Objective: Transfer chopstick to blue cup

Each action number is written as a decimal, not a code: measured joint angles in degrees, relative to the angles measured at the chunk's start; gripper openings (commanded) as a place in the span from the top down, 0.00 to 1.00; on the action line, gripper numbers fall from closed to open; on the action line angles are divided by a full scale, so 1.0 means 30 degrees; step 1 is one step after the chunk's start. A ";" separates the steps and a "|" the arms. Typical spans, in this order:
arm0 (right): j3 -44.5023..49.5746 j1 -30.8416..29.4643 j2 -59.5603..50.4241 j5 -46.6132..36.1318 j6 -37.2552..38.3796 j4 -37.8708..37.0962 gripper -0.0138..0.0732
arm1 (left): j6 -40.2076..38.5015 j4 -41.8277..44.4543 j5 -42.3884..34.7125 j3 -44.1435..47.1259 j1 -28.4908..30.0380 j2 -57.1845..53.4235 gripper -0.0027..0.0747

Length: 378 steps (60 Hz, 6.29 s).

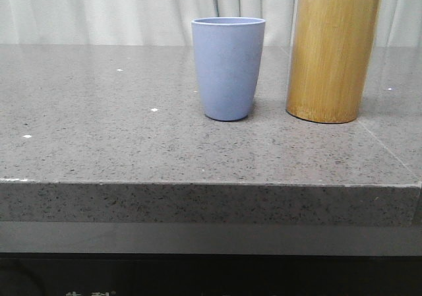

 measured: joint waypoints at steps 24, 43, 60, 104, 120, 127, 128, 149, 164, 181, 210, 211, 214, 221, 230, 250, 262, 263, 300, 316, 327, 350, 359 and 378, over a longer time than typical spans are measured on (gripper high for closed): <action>0.0000 0.4994 0.4720 -0.4944 0.0000 0.0358 0.16 | 0.0000 -0.0011 -0.0158 0.0648 0.0000 -0.1508 0.99; -0.1715 0.6166 0.9452 -0.8563 0.0000 0.0440 0.16 | 0.0000 -0.0011 -0.0158 0.0648 0.0000 -0.1508 0.99; -0.2558 0.6166 1.0871 -0.8759 0.0000 0.0476 0.64 | 0.0034 -0.0011 -0.0158 0.0648 0.0000 -0.1508 0.99; -0.2913 0.6198 1.0519 -1.0837 -0.0038 0.0499 0.93 | 0.0034 -0.0011 -0.0158 0.0648 0.0000 -0.1508 0.99; -0.6235 0.6198 1.0277 -0.6466 -0.0038 -0.1438 0.93 | 0.0034 -0.0011 -0.0158 0.0679 0.0000 -0.1508 0.99; -0.7886 0.6198 1.0248 -0.4736 -0.0038 -0.1892 0.93 | 0.0034 -0.0011 -0.0158 0.0679 0.0000 -0.1508 0.99; -0.8083 0.6198 1.0248 -0.4532 -0.0038 -0.1888 0.93 | 0.0034 -0.0011 -0.0158 0.0679 0.0000 -0.1508 0.99; -1.3902 0.6198 1.0248 0.2132 -0.0038 -0.2631 0.92 | 0.0034 -0.0011 -0.0158 0.0679 0.0000 -0.1508 0.99; -1.6103 0.6290 1.0981 0.4352 -0.0038 -0.2219 0.92 | 0.0034 -0.0011 -0.0158 0.0679 0.0000 -0.1508 0.99; -1.6167 0.8350 1.5010 0.4096 -0.0038 -0.1804 0.92 | 0.0034 -0.0011 -0.0158 0.0679 0.0000 -0.1508 0.99; -1.6167 0.9079 1.8313 0.3007 -0.0038 -0.1730 0.92 | 0.0034 -0.0011 -0.0158 0.0679 0.0000 -0.1508 0.99; -1.6167 0.9079 1.8404 0.3007 -0.0038 -0.1730 0.92 | 0.0034 -0.0011 -0.0158 0.0679 0.0000 -0.1508 0.99; -1.6167 0.9079 1.8712 0.3007 -0.0038 -0.1730 0.92 | 0.0034 -0.0011 -0.0158 0.0679 0.0000 -0.1508 0.99; -1.6167 0.9079 1.9067 0.3007 -0.0038 -0.1730 0.85 | 0.0034 -0.0011 -0.0158 0.0679 0.0000 -0.1508 0.99; -1.6167 0.9079 1.9106 0.3007 -0.0038 -0.1730 0.65 | 0.0034 -0.0011 -0.0158 0.0812 0.0000 -0.1508 0.99; -1.6167 0.9079 1.9106 0.3007 -0.0038 -0.1730 0.50 | 0.0034 -0.0011 -0.0158 0.0917 0.0000 -0.1508 0.99; -1.6167 0.8953 1.8169 0.2992 -0.0038 -0.1940 0.50 | 0.0034 -0.0011 -0.0158 0.0917 0.0000 -0.1508 0.99; -1.6167 0.8907 1.8040 0.2947 -0.0038 -0.1934 0.50 | 0.0034 -0.0011 -0.0158 0.0917 0.0000 -0.1508 0.99; -1.6167 0.7818 1.3902 0.2555 -0.0038 -0.2302 0.86 | 0.0034 -0.0011 -0.0158 0.0917 0.0000 -0.1508 0.99; -1.6167 0.6410 1.2192 0.4928 -0.0038 -0.3006 0.97 | 0.0034 -0.0011 -0.0158 0.0917 0.0000 -0.1508 0.99; -1.5257 0.2753 0.9693 0.6872 -0.0038 -0.3151 0.97 | 0.0034 -0.0011 -0.0158 0.0917 0.0000 -0.1508 0.99; -0.7193 0.0263 0.2276 0.4329 -0.0038 -0.3364 0.97 | 0.0034 -0.0011 -0.0158 0.0917 0.0000 -0.1508 0.99; -0.3110 0.0263 -0.0657 0.3428 -0.0038 -0.3331 0.97 | 0.0034 -0.0011 -0.0158 0.0917 0.0000 -0.1508 0.99; 0.2508 0.0263 -0.6255 0.0850 -0.0038 -0.3331 0.97 | 0.0034 -0.0011 -0.0158 0.0917 0.0000 -0.1508 0.99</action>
